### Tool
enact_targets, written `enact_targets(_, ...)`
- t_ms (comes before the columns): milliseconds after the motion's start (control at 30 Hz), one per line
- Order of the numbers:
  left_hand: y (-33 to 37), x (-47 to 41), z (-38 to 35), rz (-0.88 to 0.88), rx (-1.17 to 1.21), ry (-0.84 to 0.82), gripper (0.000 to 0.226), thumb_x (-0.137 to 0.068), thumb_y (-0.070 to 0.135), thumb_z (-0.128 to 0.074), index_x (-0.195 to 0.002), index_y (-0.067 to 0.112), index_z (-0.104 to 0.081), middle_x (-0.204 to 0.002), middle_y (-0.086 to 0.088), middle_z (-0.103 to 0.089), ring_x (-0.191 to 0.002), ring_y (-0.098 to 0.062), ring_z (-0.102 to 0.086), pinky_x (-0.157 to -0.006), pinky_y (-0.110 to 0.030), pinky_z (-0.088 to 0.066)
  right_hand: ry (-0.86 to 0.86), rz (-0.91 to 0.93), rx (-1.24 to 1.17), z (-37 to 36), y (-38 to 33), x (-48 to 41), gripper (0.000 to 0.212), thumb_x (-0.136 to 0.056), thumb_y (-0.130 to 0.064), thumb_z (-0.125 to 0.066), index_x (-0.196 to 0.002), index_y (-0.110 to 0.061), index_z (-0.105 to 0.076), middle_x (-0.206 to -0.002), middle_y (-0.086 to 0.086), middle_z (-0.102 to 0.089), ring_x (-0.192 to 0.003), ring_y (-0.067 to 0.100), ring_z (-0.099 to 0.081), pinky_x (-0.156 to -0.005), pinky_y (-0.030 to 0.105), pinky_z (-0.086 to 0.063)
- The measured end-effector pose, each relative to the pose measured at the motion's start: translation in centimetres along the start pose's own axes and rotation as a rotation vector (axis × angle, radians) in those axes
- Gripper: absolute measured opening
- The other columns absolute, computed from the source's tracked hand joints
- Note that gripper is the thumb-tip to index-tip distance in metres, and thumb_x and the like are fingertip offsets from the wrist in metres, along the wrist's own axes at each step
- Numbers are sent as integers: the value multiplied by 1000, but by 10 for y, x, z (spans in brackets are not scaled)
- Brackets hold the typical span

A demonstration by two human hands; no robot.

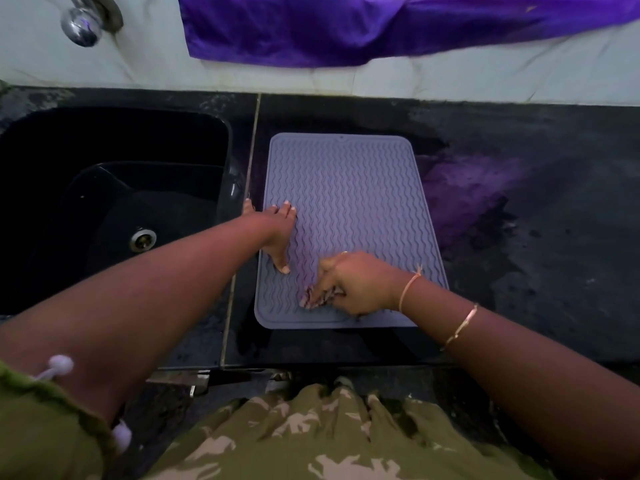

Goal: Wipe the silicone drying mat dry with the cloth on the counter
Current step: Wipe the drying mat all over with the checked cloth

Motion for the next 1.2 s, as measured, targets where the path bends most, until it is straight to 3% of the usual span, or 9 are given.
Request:
enact_targets(233, 2, 5, 3, 14, -56, -22, 131, -68, 59, -73, -147, 9, 19, -157, -6, 20, -146, -25, 5, -111, -62, -2, -202, 4, 82, -8, 5, 10, 35, -81, -14, -57, -107, -34, -69, -108, -4, -52, -109, 18, -46, -88, 34, -39)
enact_targets(467, 7, 12, 7, 17, -63, -18, 128, -70, 54, -74, -147, 7, 17, -157, -8, 17, -146, -27, 3, -112, -59, -1, -120, -166, 53, 16, 49, 9, 38, -76, -6, -51, -97, -30, -71, -103, -6, -53, -104, 19, -51, -85, 40, -49)
enact_targets(600, 8, 12, 7, 15, -76, -14, 128, -69, 53, -74, -148, 7, 16, -158, -9, 16, -146, -27, 3, -111, -60, 0, -37, -281, 20, 36, 81, 3, 37, -76, -4, -51, -95, -28, -72, -101, -4, -58, -99, 21, -56, -82, 37, -51)
enact_targets(733, 8, 9, 7, 18, -41, -10, 129, -69, 50, -76, -148, 7, 16, -157, -10, 16, -146, -28, 4, -112, -60, 0, 333, -425, -409, 74, 116, 7, 27, -78, -8, -61, -95, -24, -73, -90, -5, -65, -87, 14, -59, -68, 21, -44)
enact_targets(833, 9, 8, 6, 23, 18, -1, 130, -67, 46, -79, -148, 8, 15, -157, -10, 16, -146, -28, 5, -113, -59, 0, 542, -542, -799, 82, 136, 8, 27, -75, -3, -60, -91, -23, -68, -83, 2, -66, -77, 16, -61, -67, 26, -48)
enact_targets(900, 9, 8, 7, 29, 18, 12, 130, -66, 46, -80, -149, 8, 13, -158, -10, 15, -146, -27, 4, -113, -58, 0, 632, -598, -1064, 82, 143, 2, 39, -71, 6, -50, -98, -16, -65, -85, 8, -65, -73, 20, -61, -62, 27, -48)
enact_targets(1033, 9, 6, 8, 28, 15, 33, 130, -65, 46, -81, -149, 9, 11, -158, -9, 12, -146, -26, 3, -113, -58, 0, 752, -518, -1693, 83, 142, -22, 55, -61, 15, -32, -104, -7, -58, -88, 15, -64, -72, 25, -62, -61, 31, -51)
enact_targets(1100, 8, 6, 8, 11, 33, 47, 131, -64, 47, -81, -149, 9, 11, -158, -8, 13, -146, -26, 3, -113, -59, 0, 755, -600, -1555, 80, 145, -29, 46, -71, 12, -34, -102, -12, -58, -96, 13, -64, -83, 24, -62, -71, 34, -53)
enact_targets(1200, 5, 5, 7, -15, 49, 65, 131, -63, 51, -80, -149, 11, 11, -158, -6, 13, -146, -24, 3, -112, -59, 1, 783, -772, -907, 84, 158, -21, 28, -87, -8, -48, -111, -18, -58, -118, 10, -60, -103, 22, -57, -91, 36, -48)
Point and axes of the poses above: each hand's wrist, its own x-axis away from the middle knuckle, its own z-axis out of the back of the hand, y = z × x, the point moved 9 cm from there along -x, towards the middle knuckle
